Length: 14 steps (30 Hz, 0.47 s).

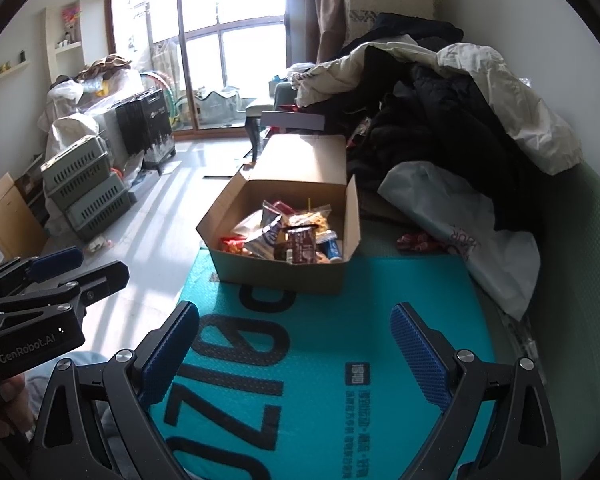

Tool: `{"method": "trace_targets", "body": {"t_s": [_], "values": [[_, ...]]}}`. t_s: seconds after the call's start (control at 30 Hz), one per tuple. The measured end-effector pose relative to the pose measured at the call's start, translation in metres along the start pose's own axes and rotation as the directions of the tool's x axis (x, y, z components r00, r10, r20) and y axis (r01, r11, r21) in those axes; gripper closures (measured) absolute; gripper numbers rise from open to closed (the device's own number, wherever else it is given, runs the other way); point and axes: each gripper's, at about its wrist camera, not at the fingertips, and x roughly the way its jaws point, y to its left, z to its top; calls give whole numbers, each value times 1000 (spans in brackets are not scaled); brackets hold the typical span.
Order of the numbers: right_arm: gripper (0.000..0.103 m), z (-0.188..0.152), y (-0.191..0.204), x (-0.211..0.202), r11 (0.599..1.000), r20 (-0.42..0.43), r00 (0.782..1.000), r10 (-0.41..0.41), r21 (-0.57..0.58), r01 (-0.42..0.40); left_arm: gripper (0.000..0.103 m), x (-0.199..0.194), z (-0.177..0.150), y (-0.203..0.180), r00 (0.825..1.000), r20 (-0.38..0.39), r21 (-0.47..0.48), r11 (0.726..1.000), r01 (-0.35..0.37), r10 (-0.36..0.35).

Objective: Organize snacks

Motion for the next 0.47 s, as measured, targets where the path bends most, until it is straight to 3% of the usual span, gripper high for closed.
{"method": "trace_targets", "body": {"t_s": [0.47], "values": [[5,-9,-12,9,1000,-27,1000,-14,25,15,35,12,-6,-9,1000,-19,29,1000,0,1]]}}
